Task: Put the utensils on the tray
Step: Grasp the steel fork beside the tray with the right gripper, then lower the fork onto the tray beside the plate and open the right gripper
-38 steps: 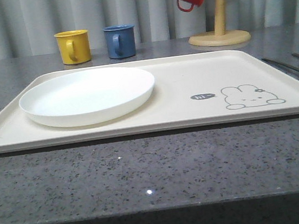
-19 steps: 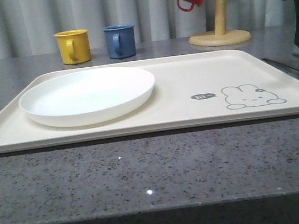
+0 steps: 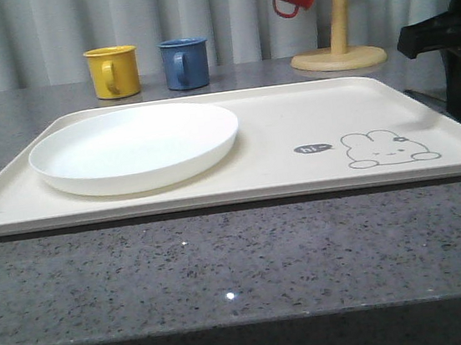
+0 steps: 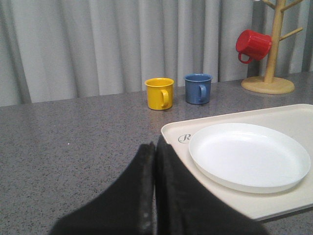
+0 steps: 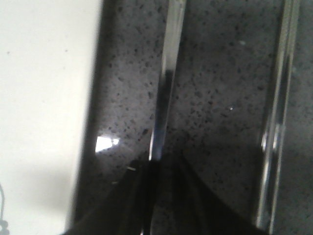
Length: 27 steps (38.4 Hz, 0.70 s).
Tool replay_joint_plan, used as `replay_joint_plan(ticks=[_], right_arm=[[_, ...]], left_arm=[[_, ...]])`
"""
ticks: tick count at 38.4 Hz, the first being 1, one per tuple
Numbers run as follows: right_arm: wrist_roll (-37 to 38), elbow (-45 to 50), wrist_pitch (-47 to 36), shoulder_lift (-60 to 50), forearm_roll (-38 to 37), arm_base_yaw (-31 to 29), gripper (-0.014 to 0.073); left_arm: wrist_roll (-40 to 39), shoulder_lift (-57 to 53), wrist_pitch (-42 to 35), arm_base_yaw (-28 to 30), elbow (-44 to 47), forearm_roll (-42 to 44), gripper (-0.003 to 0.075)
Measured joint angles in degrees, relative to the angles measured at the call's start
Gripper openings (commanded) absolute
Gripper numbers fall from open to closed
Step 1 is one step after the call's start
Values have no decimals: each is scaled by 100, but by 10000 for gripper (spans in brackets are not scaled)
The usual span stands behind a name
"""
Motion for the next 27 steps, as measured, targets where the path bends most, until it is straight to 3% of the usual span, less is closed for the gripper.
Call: replay_joint_plan(ticks=[9, 15, 19, 22, 27], right_arm=[[0, -139, 228, -35, -26, 0, 10], [904, -918, 1252, -323, -414, 177, 10], [1636, -1512, 1952, -325, -860, 877, 10], [2074, -1811, 2084, -199, -990, 1584, 10], [2435, -2093, 2117, 145, -990, 2218, 10]], left_arm=[[0, 0, 0, 0, 0, 0, -18], [0, 0, 0, 0, 0, 0, -18], [0, 0, 0, 0, 0, 0, -18], [0, 0, 0, 0, 0, 0, -18], [0, 0, 0, 0, 0, 0, -18]])
